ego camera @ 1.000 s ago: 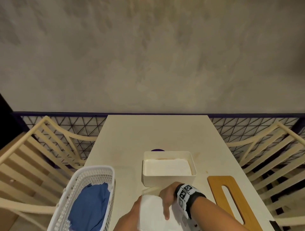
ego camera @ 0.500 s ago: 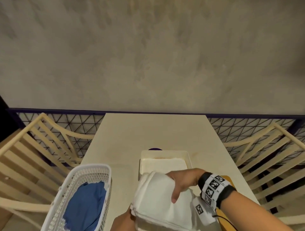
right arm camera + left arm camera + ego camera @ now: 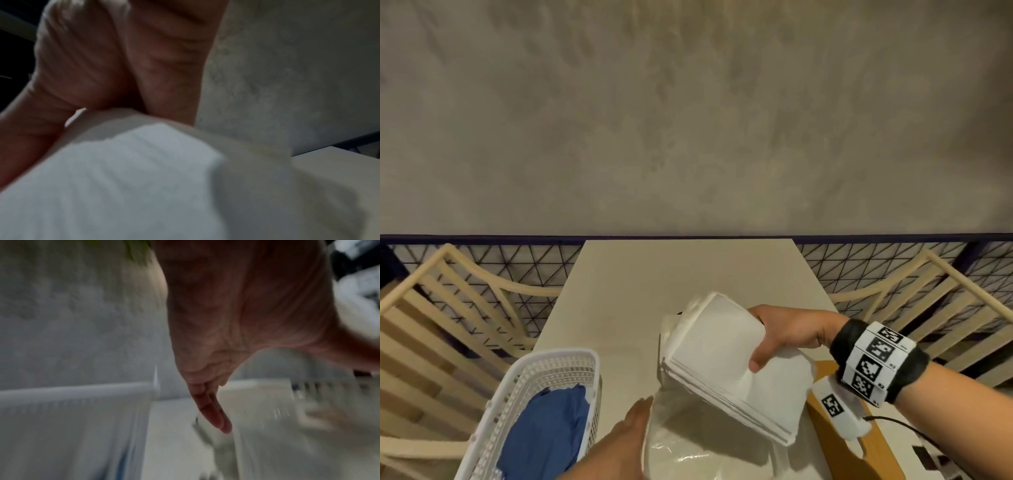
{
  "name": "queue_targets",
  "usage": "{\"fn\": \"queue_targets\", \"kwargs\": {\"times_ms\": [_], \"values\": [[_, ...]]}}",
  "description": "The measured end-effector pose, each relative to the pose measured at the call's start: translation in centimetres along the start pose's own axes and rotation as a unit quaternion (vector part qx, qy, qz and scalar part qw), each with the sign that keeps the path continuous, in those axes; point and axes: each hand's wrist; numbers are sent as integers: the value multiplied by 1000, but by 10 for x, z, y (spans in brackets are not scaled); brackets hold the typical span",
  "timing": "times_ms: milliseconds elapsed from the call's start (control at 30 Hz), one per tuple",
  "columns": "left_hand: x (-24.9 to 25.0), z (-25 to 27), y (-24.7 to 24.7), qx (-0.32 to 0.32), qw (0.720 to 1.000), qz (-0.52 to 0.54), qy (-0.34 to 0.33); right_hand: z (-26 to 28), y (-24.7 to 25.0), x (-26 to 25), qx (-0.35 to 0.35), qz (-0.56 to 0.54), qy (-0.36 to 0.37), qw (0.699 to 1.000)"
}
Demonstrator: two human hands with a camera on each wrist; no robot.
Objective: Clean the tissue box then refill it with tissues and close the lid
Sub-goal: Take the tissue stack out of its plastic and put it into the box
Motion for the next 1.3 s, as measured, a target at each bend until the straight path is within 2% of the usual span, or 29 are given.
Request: {"fn": "queue_targets", "kwargs": {"times_ms": [67,167,200,400,533,633,733,867,967,1033,1133,1300], "values": [[27,12,17,5,996,58,-66,0,-2,2,-2,6,-5,1000],[66,13,36,89,966,182,-164,-4,-8,5,4,9,-13,1000],[77,10,39,94,958,210,-171,-6,-9,6,1,11,-15,1000],[92,-18,30,-40,945,303,-121,-13,-19,19,-19,-1,-34,999],[89,-29,28,-16,953,286,-97,-14,-23,34,-30,-21,-55,998],[96,-33,24,0,963,250,-104,-16,-24,42,-44,-40,-65,996],[102,-40,20,49,976,187,-100,-20,-23,46,-51,-67,-57,995],[102,-48,27,80,958,256,-101,-22,-20,55,-76,-115,-36,990],[96,-55,41,97,937,326,-77,-16,-17,74,-85,-129,-32,988],[92,-60,48,110,924,360,-61,-11,-14,92,-56,-179,-36,982],[89,-76,53,130,912,388,-32,-8,-3,108,47,-256,-62,964],[88,-113,63,174,922,347,-9,-29,22,105,231,-361,-75,900]]}}
Point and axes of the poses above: each hand's wrist, its own z-axis away from the middle knuckle, its own y-axis out of the back of the hand, x = y × z, and after that the axes turned 10 degrees about z, right-handed
